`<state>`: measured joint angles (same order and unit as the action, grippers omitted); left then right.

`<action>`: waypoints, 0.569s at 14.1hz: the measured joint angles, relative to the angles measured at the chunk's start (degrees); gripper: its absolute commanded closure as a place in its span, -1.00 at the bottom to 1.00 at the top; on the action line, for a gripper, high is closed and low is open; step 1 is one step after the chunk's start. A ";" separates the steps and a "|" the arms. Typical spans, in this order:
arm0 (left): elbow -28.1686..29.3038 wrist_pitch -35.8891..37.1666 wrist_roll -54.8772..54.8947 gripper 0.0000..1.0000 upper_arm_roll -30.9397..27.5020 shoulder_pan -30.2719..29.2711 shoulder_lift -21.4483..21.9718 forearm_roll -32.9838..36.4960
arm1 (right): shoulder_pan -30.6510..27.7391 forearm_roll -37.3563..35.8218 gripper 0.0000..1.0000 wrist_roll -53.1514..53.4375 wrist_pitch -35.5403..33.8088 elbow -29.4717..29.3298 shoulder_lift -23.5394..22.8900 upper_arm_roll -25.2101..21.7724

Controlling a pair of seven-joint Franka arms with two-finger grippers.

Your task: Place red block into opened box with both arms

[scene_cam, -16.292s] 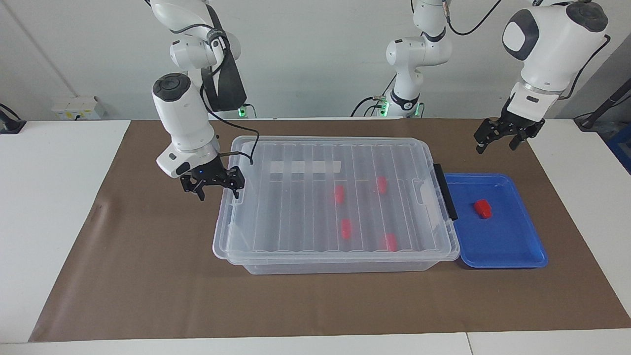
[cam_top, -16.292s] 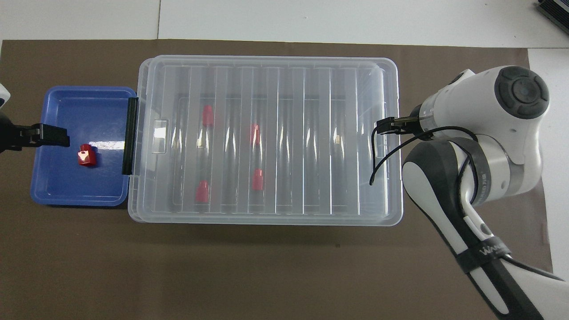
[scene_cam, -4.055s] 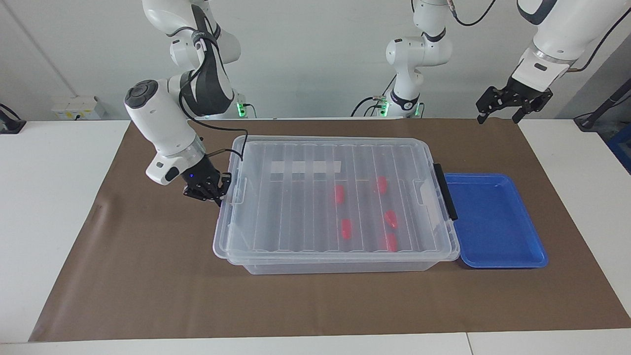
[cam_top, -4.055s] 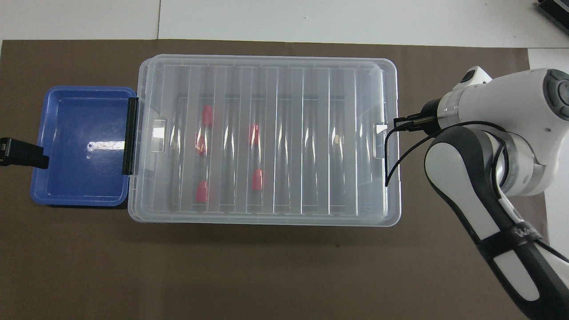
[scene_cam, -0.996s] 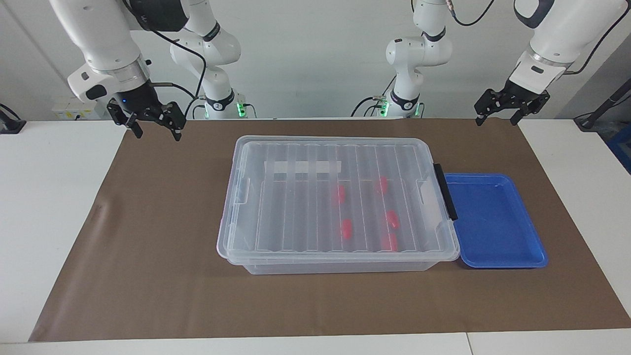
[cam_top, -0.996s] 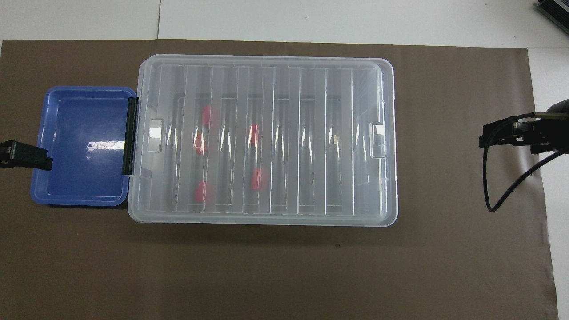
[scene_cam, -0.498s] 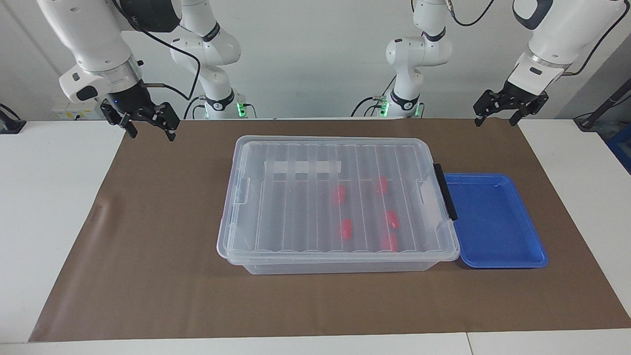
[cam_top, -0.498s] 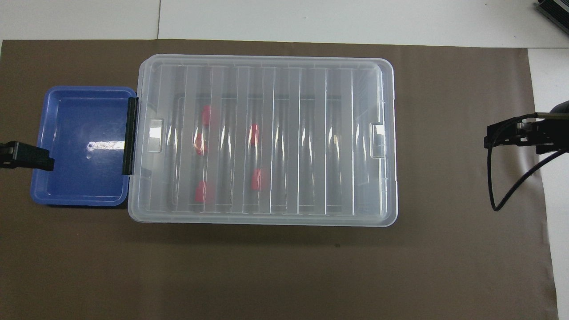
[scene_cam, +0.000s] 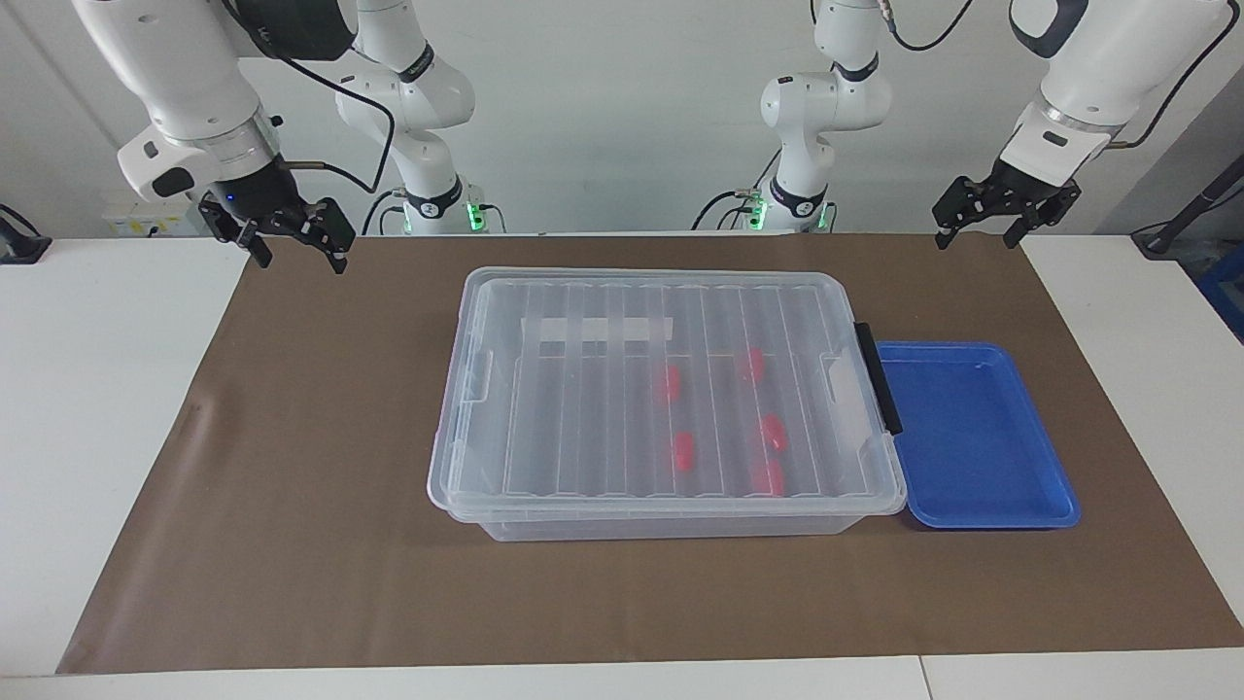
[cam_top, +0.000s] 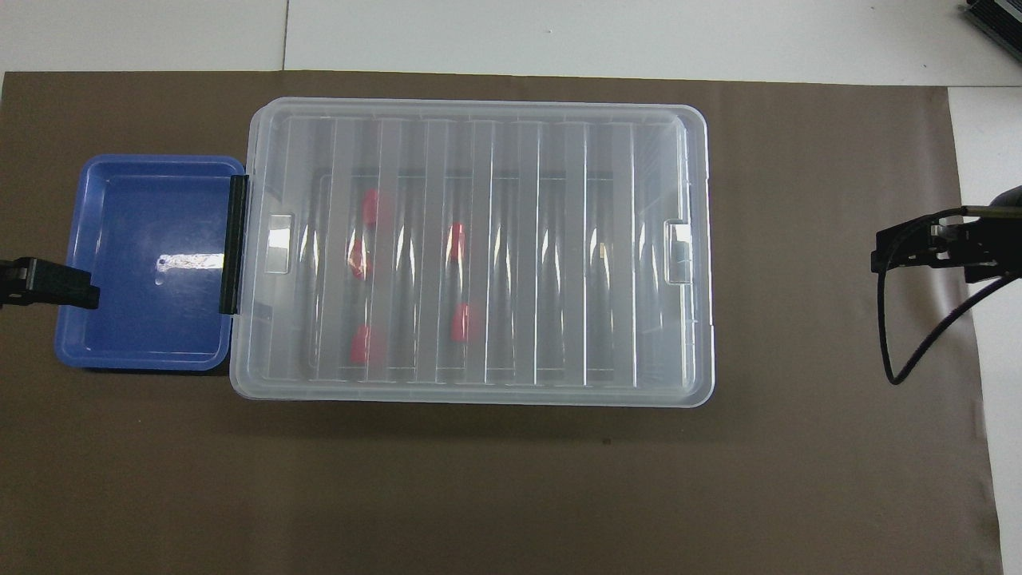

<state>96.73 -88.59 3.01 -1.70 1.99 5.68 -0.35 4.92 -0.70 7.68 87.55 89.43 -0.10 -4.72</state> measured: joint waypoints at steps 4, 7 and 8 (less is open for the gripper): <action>0.56 -0.36 0.00 -1.00 0.00 0.00 0.32 0.00 | 0.00 0.00 -1.00 0.00 0.00 0.00 0.00 0.01; 0.63 -0.39 0.00 -1.00 0.00 0.00 0.35 0.00 | 0.00 0.00 -1.00 0.00 0.00 -0.01 0.00 0.01; 0.67 -0.44 0.00 -1.00 0.00 0.00 0.37 0.00 | 0.00 0.00 -1.00 0.00 0.00 -0.01 0.00 0.02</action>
<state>97.40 -89.03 3.01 -1.69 1.99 6.05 -0.35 4.92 -0.70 7.68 87.55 89.42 -0.10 -4.70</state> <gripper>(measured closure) 0.000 0.000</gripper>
